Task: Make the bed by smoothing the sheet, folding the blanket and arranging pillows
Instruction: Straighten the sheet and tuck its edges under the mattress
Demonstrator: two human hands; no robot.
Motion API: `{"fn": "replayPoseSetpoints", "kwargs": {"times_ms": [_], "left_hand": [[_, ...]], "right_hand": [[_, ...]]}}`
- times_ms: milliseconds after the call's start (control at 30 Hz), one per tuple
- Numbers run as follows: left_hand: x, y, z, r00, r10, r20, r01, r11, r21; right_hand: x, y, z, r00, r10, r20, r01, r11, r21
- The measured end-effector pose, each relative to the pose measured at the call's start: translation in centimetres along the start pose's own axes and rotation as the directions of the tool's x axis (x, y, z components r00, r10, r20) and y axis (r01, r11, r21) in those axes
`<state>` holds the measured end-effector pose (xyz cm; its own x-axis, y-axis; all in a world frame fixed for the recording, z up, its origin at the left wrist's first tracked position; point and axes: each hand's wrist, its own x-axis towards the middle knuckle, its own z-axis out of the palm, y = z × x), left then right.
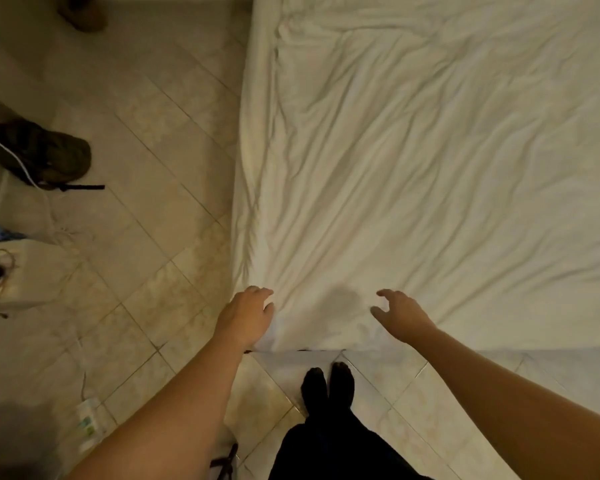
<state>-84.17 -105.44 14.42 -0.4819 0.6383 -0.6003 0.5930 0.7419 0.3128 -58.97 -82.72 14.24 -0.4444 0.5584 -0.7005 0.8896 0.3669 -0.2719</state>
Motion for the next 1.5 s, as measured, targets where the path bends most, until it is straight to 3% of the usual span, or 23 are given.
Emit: {"fn": "replayPoseSetpoints", "kwargs": {"times_ms": [333, 600, 933, 1167, 1500], "left_hand": [[-7.8, 2.2, -8.7, 0.992, -0.016, -0.125, 0.019, 1.0, 0.022], [-5.2, 0.8, -16.1, 0.969, 0.065, -0.238, -0.06, 0.998, 0.027], [2.2, -12.9, -27.4, 0.951, 0.231, -0.205, -0.204, 0.969, 0.142], [4.7, -24.5, -34.5, 0.952, 0.248, -0.182, -0.21, 0.956, 0.204], [8.4, -28.7, -42.7, 0.924, 0.318, -0.213, -0.271, 0.936, 0.225]], "right_hand": [[-6.6, -4.0, -5.2, 0.995, -0.085, -0.058, 0.09, 0.991, 0.098], [-5.4, -9.5, -6.8, 0.988, -0.056, -0.147, 0.075, 0.989, 0.127], [-2.2, -25.3, -3.8, 0.951, 0.115, -0.287, -0.048, 0.972, 0.23], [-1.2, -36.5, -1.5, 0.926, 0.215, -0.31, -0.112, 0.942, 0.317], [1.4, -44.5, -3.1, 0.906, 0.246, -0.344, -0.117, 0.927, 0.355]]}}
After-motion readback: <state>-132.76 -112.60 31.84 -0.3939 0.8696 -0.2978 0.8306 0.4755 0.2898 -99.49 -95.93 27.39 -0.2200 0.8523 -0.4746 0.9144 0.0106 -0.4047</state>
